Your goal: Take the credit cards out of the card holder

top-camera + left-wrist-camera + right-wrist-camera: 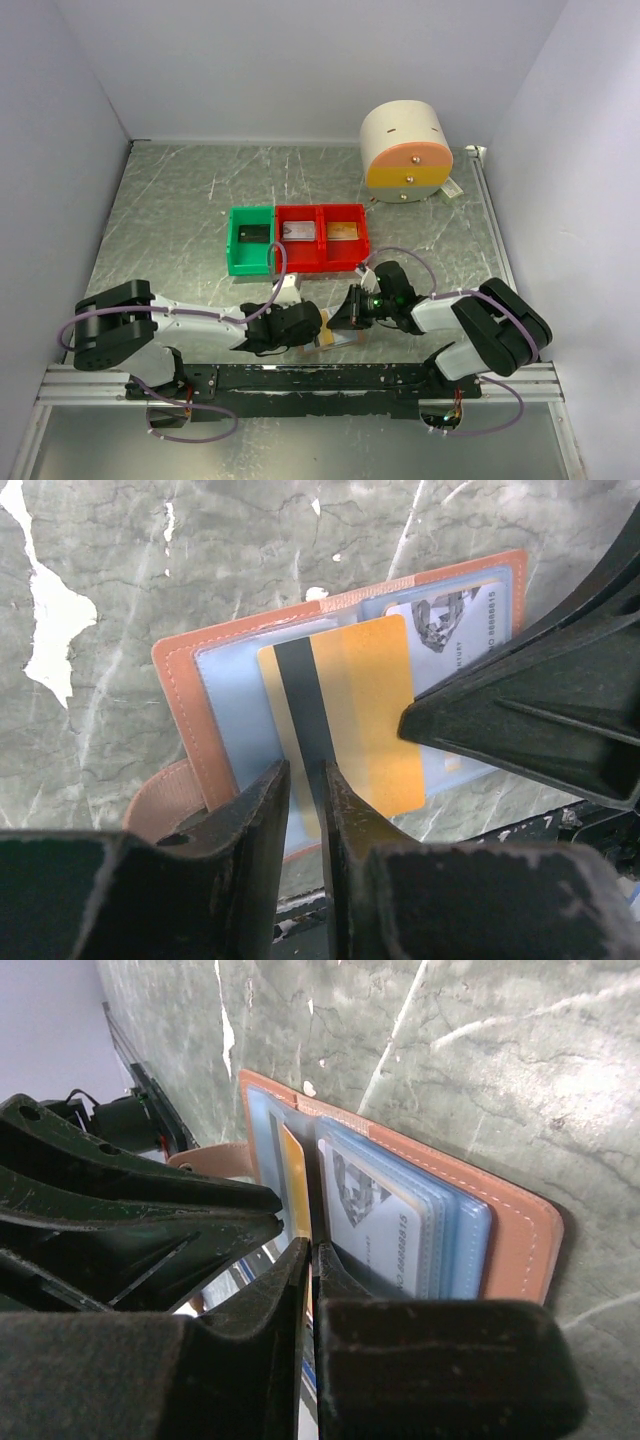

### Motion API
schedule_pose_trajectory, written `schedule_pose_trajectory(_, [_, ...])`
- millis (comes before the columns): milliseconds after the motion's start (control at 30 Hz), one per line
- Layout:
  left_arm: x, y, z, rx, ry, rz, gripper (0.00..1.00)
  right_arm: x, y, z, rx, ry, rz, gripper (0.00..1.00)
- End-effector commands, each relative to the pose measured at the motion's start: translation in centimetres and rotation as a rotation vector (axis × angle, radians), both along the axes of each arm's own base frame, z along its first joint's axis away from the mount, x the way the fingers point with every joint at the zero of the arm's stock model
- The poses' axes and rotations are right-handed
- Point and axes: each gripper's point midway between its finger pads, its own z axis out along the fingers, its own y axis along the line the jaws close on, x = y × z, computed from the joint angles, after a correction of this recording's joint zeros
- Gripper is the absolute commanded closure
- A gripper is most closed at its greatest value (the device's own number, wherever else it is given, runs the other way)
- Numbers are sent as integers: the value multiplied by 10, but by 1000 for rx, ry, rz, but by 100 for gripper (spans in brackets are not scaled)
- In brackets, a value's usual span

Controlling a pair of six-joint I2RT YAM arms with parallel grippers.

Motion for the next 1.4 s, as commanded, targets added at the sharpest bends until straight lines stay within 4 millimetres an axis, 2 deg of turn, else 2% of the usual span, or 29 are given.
schedule_pose_trajectory(0, [-1,3,-11,6,27,21,71,7,4,7,8,-36,-8,94])
schedule_pose_trajectory(100, [-2,7,-15,15,35,28,72,7,6,11,31,-38,-1,90])
schedule_pose_trajectory(200, [-2,9,-16,21,36,34,73,7,9,12,51,-39,7,81])
schedule_pose_trajectory(333, [-2,10,-16,27,35,33,73,7,14,12,62,-35,35,79])
schedule_pose_trajectory(567, [-1,11,-15,38,35,39,74,-4,26,7,56,-30,94,80])
schedule_pose_trajectory(833, [-2,13,-14,42,35,40,74,-5,20,1,20,-26,66,83])
schedule_pose_trajectory(1000, [-2,13,-14,47,36,38,75,1,14,2,-4,-36,40,82])
schedule_pose_trajectory(1133, [-2,13,-14,48,36,38,75,2,14,7,11,-44,43,85])
schedule_pose_trajectory(1267, [-1,12,-14,51,35,36,75,-2,15,10,36,-42,59,94])
schedule_pose_trajectory(1367, [-1,12,-14,54,35,35,75,-4,15,11,41,-43,67,94])
